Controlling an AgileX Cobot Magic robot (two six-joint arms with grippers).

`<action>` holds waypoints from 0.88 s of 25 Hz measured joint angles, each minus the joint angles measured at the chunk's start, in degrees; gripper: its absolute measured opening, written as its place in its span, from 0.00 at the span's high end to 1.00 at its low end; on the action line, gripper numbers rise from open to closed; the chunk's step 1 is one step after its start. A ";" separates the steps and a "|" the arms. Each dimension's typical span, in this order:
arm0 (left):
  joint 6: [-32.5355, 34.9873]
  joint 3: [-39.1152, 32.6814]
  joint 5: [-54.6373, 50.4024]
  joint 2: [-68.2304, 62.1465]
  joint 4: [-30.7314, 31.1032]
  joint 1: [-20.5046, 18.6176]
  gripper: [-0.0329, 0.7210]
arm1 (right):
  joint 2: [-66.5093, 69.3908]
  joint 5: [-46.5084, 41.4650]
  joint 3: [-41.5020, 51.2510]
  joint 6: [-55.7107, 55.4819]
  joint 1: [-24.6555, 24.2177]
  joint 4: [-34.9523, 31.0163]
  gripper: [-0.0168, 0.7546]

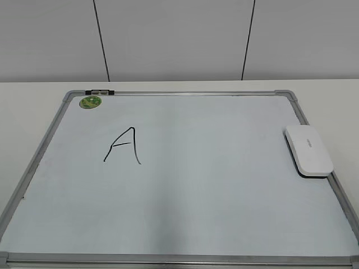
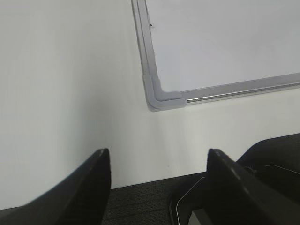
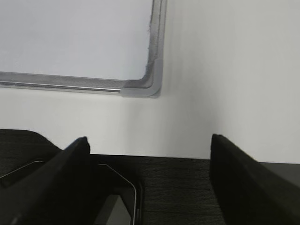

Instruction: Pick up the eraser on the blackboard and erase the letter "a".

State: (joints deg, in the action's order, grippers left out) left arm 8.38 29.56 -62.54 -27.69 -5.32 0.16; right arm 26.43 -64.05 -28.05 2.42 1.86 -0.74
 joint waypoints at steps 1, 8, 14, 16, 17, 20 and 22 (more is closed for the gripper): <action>0.00 0.00 0.00 0.00 0.00 0.00 0.33 | 0.00 0.00 0.00 -0.26 0.00 1.19 0.22; 0.00 0.00 0.00 0.00 0.00 0.00 0.33 | -0.13 0.00 0.00 -1.30 0.00 2.91 0.22; 0.00 0.00 0.00 0.00 0.00 0.00 0.33 | -0.25 0.00 0.00 -1.30 0.00 2.91 0.22; 0.00 0.00 0.00 0.00 0.00 0.00 0.33 | -0.25 0.00 0.00 -1.30 0.00 2.91 0.22; 0.00 0.00 0.00 0.00 0.00 0.00 0.33 | -0.25 0.00 0.00 -1.30 0.00 2.91 0.22; 0.00 0.00 0.00 0.00 0.00 0.00 0.33 | -0.25 0.00 0.00 -1.30 0.00 2.91 0.22; 0.00 -0.11 0.00 0.61 0.00 0.00 0.33 | -0.25 0.00 0.00 -1.30 0.00 2.91 0.22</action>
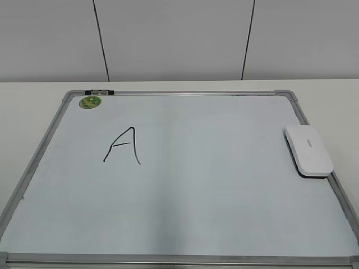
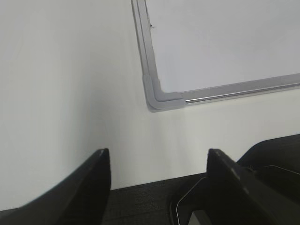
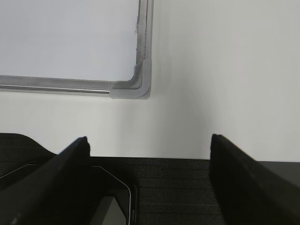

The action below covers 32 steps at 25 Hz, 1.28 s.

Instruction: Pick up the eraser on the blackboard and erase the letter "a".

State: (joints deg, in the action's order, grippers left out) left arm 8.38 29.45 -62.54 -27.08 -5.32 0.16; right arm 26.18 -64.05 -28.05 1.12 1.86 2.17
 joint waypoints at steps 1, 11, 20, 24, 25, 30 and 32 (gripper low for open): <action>0.00 -0.03 0.00 0.90 0.00 0.00 0.33 | 0.00 0.00 0.00 0.00 0.00 0.00 0.22; 0.00 -0.12 0.00 13.81 0.00 0.00 0.33 | -11.08 -0.21 0.00 0.00 0.00 0.00 0.22; 0.00 -0.12 -0.19 22.69 0.00 0.00 0.33 | -26.72 -1.10 0.00 0.00 0.00 0.00 0.22; 0.00 -0.12 -0.34 25.67 0.00 0.00 0.33 | -27.17 -1.10 0.00 0.00 0.00 0.00 0.22; 0.00 -0.12 -0.47 26.31 0.00 0.00 0.33 | -27.17 -1.10 0.00 0.00 0.00 0.00 0.22; 0.00 -0.12 -0.61 26.54 0.00 0.00 0.33 | -27.17 -1.10 0.00 0.00 0.00 0.00 0.22; 0.00 -0.12 -0.61 26.54 0.00 0.00 0.34 | -27.17 -1.10 0.00 0.00 0.00 0.00 0.22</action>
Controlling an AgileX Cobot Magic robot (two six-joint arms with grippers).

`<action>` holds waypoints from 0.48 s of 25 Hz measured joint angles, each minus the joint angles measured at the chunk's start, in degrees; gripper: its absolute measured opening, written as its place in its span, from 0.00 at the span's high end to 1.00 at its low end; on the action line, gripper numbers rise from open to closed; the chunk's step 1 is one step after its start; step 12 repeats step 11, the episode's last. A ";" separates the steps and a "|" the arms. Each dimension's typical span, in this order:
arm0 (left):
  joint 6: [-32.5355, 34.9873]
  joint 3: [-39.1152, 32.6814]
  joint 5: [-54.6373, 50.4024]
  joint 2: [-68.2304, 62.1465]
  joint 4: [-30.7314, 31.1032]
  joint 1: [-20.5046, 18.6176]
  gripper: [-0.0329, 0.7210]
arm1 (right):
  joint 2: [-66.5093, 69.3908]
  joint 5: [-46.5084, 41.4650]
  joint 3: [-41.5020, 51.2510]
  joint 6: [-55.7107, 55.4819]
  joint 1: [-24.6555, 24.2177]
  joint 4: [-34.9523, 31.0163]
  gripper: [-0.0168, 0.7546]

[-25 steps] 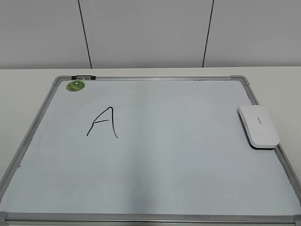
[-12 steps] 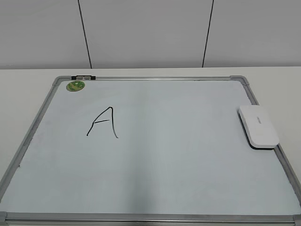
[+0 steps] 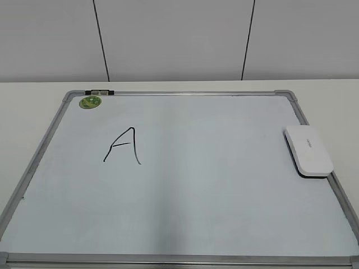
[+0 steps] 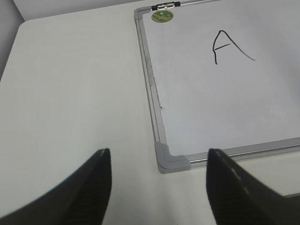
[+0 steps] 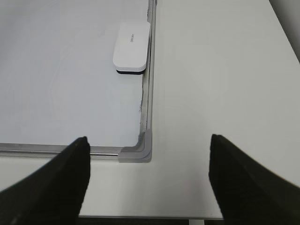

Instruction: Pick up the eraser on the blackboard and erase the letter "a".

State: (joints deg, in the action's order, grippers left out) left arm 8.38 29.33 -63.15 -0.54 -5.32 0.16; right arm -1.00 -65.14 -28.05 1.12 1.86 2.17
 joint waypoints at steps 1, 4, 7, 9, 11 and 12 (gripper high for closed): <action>0.00 0.00 0.00 0.00 0.00 0.00 0.34 | 0.00 0.00 0.00 0.00 0.00 0.00 0.22; 0.00 0.00 0.00 0.00 0.00 0.00 0.34 | 0.00 0.00 0.00 0.00 0.00 0.00 0.22; 0.00 0.00 0.00 0.00 0.00 0.00 0.34 | 0.00 0.00 0.00 0.00 0.00 0.00 0.22; 0.00 0.00 0.00 0.00 0.00 0.00 0.34 | 0.00 0.00 0.00 0.00 0.00 0.00 0.22; 0.00 0.00 0.00 0.00 0.00 0.00 0.34 | 0.00 0.00 0.00 0.00 0.00 0.00 0.22; 0.00 0.00 0.00 0.00 0.00 0.00 0.34 | 0.00 0.00 0.00 0.00 0.00 0.00 0.22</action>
